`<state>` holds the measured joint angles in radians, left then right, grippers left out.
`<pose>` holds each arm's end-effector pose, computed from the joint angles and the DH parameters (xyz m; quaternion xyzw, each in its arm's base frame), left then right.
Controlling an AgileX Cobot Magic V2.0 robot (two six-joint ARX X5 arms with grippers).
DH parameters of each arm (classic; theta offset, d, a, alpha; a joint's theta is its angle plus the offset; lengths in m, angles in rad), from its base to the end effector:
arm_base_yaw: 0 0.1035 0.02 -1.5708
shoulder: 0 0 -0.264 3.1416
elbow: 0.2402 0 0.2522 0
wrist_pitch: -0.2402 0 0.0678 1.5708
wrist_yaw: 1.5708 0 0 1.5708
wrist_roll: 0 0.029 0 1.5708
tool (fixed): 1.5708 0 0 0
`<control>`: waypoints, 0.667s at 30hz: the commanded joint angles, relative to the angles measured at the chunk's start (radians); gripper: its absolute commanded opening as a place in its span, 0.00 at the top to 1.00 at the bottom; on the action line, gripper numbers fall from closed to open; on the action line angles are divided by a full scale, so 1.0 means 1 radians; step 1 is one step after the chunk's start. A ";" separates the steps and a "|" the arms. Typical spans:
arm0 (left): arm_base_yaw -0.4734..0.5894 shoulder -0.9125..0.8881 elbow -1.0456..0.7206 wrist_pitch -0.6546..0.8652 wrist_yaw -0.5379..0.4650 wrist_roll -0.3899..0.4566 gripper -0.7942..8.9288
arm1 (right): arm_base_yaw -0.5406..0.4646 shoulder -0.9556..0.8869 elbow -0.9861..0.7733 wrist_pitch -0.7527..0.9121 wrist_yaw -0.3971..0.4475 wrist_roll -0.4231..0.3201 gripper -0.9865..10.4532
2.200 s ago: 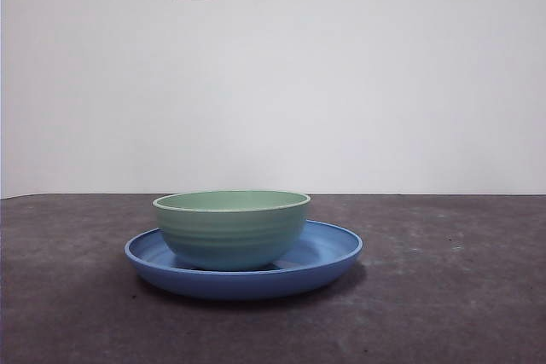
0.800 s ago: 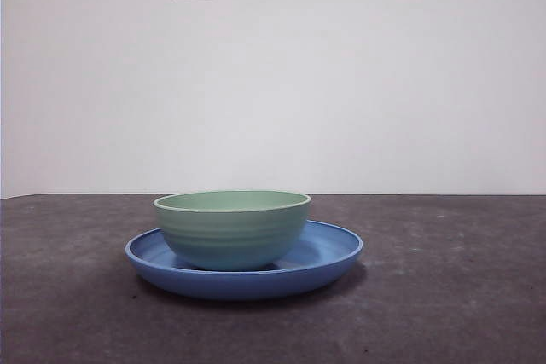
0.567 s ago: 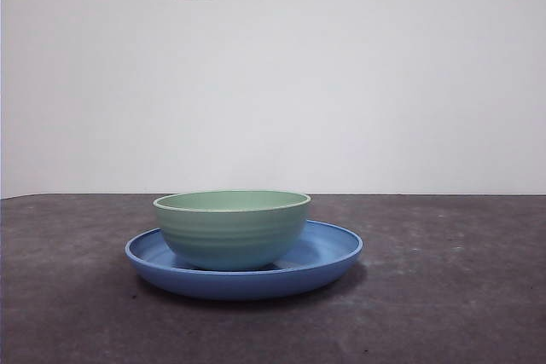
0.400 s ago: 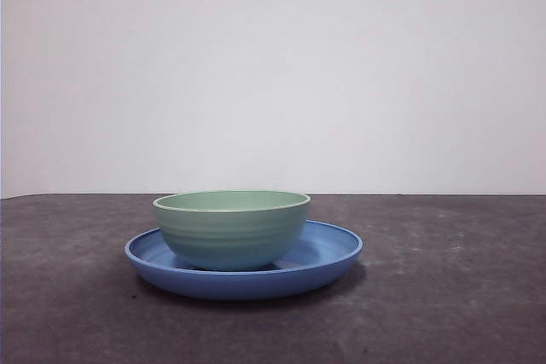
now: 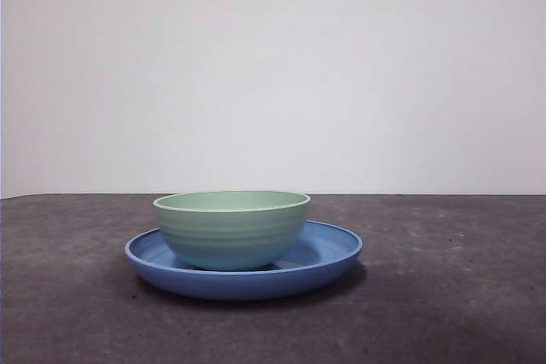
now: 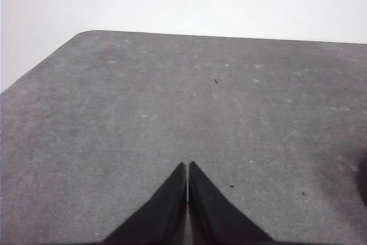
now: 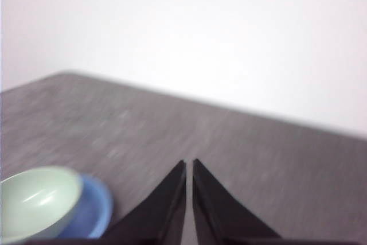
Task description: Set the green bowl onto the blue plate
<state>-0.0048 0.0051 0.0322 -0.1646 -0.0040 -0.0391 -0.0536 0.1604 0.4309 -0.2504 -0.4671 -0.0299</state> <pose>0.0951 -0.0003 0.1582 -0.0192 0.0687 0.0009 0.9975 0.0737 0.0091 0.2708 -0.0172 -0.0128 0.2051 0.9785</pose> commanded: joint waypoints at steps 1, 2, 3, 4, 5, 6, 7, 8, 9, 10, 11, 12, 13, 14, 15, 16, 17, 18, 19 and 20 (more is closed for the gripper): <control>0.000 -0.002 -0.021 0.008 -0.004 0.011 0.91 | -0.010 -0.051 -0.154 0.208 0.024 -0.013 0.90; 0.000 -0.002 -0.021 0.008 -0.004 0.011 0.91 | -0.013 -0.070 -0.202 0.247 0.053 -0.020 0.90; 0.000 -0.002 -0.021 0.008 -0.004 0.011 0.91 | -0.016 -0.084 -0.238 0.270 0.090 -0.032 0.90; 0.000 -0.002 -0.021 0.008 -0.004 0.011 0.91 | -0.018 -0.095 -0.267 0.282 0.133 -0.034 0.90; 0.000 -0.002 -0.021 0.008 -0.004 0.011 0.91 | -0.018 -0.105 -0.296 0.282 0.192 -0.034 0.90; 0.000 -0.002 -0.021 0.008 -0.004 0.011 0.91 | -0.018 -0.112 -0.321 0.280 0.251 -0.029 0.90; 0.000 -0.002 -0.020 0.008 -0.004 0.011 0.91 | -0.018 -0.116 -0.339 0.280 0.294 -0.026 0.90; 0.000 -0.002 -0.021 0.008 -0.004 0.011 0.91 | -0.018 -0.121 -0.357 0.271 0.338 -0.026 0.90; 0.000 -0.002 -0.021 0.008 -0.004 0.011 0.91 | -0.018 -0.127 -0.374 0.264 0.370 -0.025 0.90; 0.000 -0.002 -0.021 0.008 -0.004 0.011 0.91 | -0.018 -0.131 -0.388 0.264 0.391 -0.023 0.90; 0.000 -0.002 -0.021 0.008 -0.004 0.011 0.91 | -0.018 -0.138 -0.403 0.264 0.412 -0.023 0.90; 0.000 -0.002 -0.021 0.008 -0.004 0.011 0.91 | -0.018 -0.148 -0.418 0.263 0.430 -0.022 0.90; 0.000 -0.002 -0.020 0.008 -0.004 0.011 0.91 | -0.018 -0.158 -0.420 0.231 0.445 -0.023 0.90; 0.000 -0.002 -0.021 0.008 -0.004 0.011 0.91 | -0.016 -0.157 -0.420 0.206 0.468 -0.022 0.90; 0.000 -0.002 -0.020 0.008 -0.004 0.011 0.91 | -0.016 -0.157 -0.420 0.182 0.485 -0.019 0.90; 0.000 -0.002 -0.020 0.008 -0.004 0.011 0.91 | -0.015 -0.157 -0.420 0.159 0.497 -0.016 0.90; 0.000 -0.002 -0.020 0.008 -0.004 0.011 0.91 | -0.014 -0.157 -0.420 0.131 0.503 -0.012 0.90; 0.000 -0.002 -0.020 0.008 -0.004 0.011 0.91 | -0.014 -0.157 -0.420 0.106 0.501 -0.008 0.90; 0.000 -0.002 -0.020 0.008 -0.004 0.011 0.91 | -0.014 -0.157 -0.420 0.085 0.501 -0.003 0.90; 0.000 -0.002 -0.021 0.008 -0.004 0.011 0.91 | -0.011 -0.157 -0.420 0.069 0.498 0.000 0.90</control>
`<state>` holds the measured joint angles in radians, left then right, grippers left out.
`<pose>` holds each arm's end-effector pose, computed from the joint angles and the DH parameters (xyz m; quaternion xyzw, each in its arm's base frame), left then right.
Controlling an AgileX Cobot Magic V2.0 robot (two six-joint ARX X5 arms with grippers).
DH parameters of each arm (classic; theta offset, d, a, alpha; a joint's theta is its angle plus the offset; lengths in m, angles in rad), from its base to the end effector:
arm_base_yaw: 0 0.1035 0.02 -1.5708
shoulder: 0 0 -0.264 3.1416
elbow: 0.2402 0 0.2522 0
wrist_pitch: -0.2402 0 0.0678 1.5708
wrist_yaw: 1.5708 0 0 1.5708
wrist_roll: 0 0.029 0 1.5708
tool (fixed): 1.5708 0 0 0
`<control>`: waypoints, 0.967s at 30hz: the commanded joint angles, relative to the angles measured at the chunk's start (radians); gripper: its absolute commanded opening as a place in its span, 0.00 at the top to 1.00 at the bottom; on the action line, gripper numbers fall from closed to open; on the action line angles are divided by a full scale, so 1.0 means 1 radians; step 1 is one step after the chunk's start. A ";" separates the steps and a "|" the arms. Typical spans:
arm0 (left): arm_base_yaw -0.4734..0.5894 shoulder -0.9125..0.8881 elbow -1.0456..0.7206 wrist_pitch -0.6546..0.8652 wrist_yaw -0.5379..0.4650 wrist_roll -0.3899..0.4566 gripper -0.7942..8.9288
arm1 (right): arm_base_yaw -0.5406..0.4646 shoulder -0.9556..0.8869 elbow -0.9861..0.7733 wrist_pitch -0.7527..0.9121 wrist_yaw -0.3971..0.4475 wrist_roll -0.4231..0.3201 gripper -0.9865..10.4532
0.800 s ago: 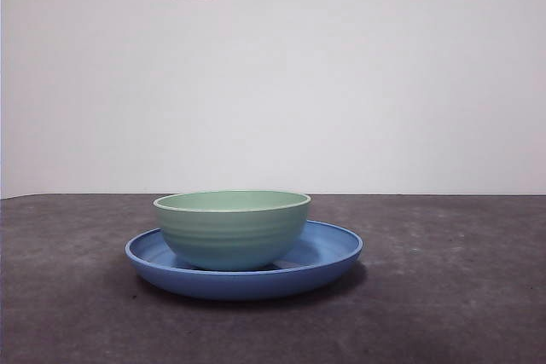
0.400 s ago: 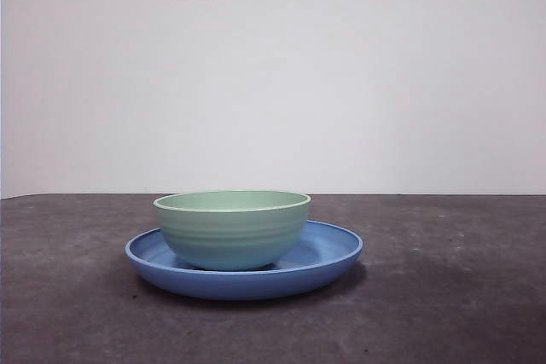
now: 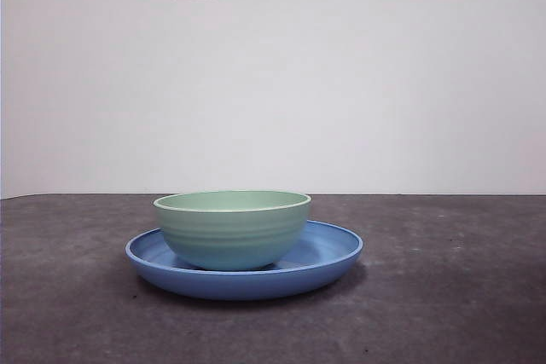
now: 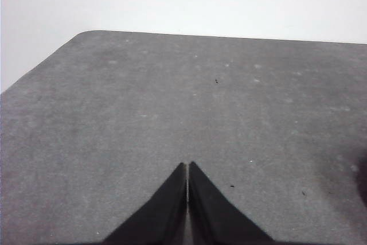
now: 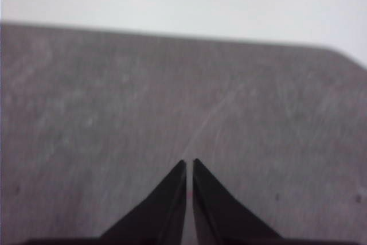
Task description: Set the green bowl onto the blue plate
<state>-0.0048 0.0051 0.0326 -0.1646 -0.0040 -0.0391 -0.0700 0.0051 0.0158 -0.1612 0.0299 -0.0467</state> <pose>0.0951 -0.0003 0.1583 -0.0192 0.0685 0.0009 0.9975 0.0957 -0.0076 0.1530 -0.0217 0.0763 -0.0480 0.9957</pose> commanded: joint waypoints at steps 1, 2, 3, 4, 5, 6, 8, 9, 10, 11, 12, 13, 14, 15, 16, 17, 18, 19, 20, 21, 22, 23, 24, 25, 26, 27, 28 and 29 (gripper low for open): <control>0.000 -0.002 -0.021 0.008 -0.004 0.011 0.91 | 0.010 -0.002 -0.005 -0.019 -0.001 0.021 0.90; 0.000 -0.002 -0.021 0.008 -0.004 0.011 0.91 | 0.016 -0.002 -0.005 -0.019 0.000 0.021 0.90; 0.000 -0.002 -0.021 0.008 -0.004 0.011 0.91 | 0.026 -0.002 -0.005 -0.019 -0.001 0.021 0.90; 0.000 -0.002 -0.021 0.008 -0.004 0.011 0.91 | 0.037 -0.002 -0.005 -0.019 -0.003 0.021 0.90; 0.000 -0.002 -0.021 0.008 -0.004 0.011 0.91 | 0.047 -0.002 -0.005 -0.019 -0.005 0.021 0.90; 0.000 -0.002 -0.021 0.008 -0.004 0.011 0.91 | 0.058 -0.002 -0.005 -0.019 -0.004 0.020 0.90; 0.000 -0.002 -0.021 0.008 -0.004 0.011 0.91 | 0.068 -0.002 -0.005 -0.019 -0.003 0.009 0.90; 0.000 -0.002 -0.021 0.008 -0.004 0.011 0.91 | 0.069 -0.002 -0.005 -0.019 -0.003 0.004 0.90; 0.000 -0.002 -0.021 0.008 -0.004 0.011 0.91 | 0.069 -0.002 -0.005 -0.019 -0.003 0.004 0.90; 0.000 -0.002 -0.021 0.008 -0.004 0.011 0.91 | 0.066 -0.002 -0.005 -0.019 -0.003 0.004 0.90; 0.000 -0.002 -0.021 0.008 -0.004 0.011 0.91 | 0.065 -0.002 -0.005 -0.019 -0.001 0.002 0.90; 0.000 -0.002 -0.021 0.008 -0.004 0.011 0.91 | 0.065 -0.002 -0.005 -0.018 0.000 0.002 0.90; 0.000 -0.002 -0.021 0.008 -0.004 0.011 0.91 | 0.065 -0.002 -0.005 -0.017 0.000 0.002 0.90; 0.000 -0.002 -0.021 0.008 -0.004 0.011 0.91 | 0.065 -0.002 -0.005 -0.013 0.000 0.002 0.90; 0.000 -0.002 -0.021 0.008 -0.004 0.011 0.91 | 0.066 -0.002 -0.005 -0.006 -0.001 0.002 0.90; 0.000 -0.002 -0.021 0.008 -0.004 0.011 0.91 | 0.067 -0.002 -0.005 -0.001 -0.001 0.002 0.90; 0.000 -0.002 -0.021 0.008 -0.004 0.011 0.91 | 0.068 -0.002 -0.005 0.005 -0.001 0.002 0.90; 0.000 -0.002 -0.021 0.008 -0.004 0.011 0.91 | 0.068 -0.002 -0.005 0.008 -0.003 0.002 0.90; 0.000 -0.002 -0.021 0.008 -0.004 0.011 0.91 | 0.068 -0.002 -0.005 0.008 -0.002 0.002 0.90; 0.000 -0.002 -0.021 0.008 -0.004 0.011 0.91 | 0.068 -0.002 -0.005 0.008 -0.003 0.002 0.90; 0.000 -0.002 -0.021 0.008 -0.004 0.011 0.91 | 0.068 -0.002 -0.005 0.008 -0.003 0.002 0.90; 0.000 -0.002 -0.021 0.008 -0.004 0.011 0.91 | 0.068 -0.002 -0.005 0.008 -0.003 0.002 0.90; 0.000 -0.002 -0.021 0.008 -0.004 0.011 0.91 | 0.068 -0.002 -0.005 0.008 -0.002 0.002 0.90; 0.000 -0.002 -0.021 0.008 -0.004 0.011 0.91 | 0.068 -0.002 -0.005 0.008 -0.002 0.002 0.90; 0.000 -0.002 -0.021 0.008 -0.004 0.011 0.91 | 0.068 -0.002 -0.005 0.008 -0.003 0.002 0.90; 0.000 -0.002 -0.021 0.008 -0.004 0.011 0.91 | 0.068 -0.002 -0.005 0.008 -0.003 0.002 0.90; 0.000 -0.002 -0.021 0.008 -0.004 0.011 0.91 | 0.068 -0.002 -0.005 0.008 -0.003 0.002 0.90; 0.000 -0.002 -0.021 0.008 -0.004 0.011 0.91 | 0.068 -0.002 -0.005 0.008 -0.003 0.002 0.90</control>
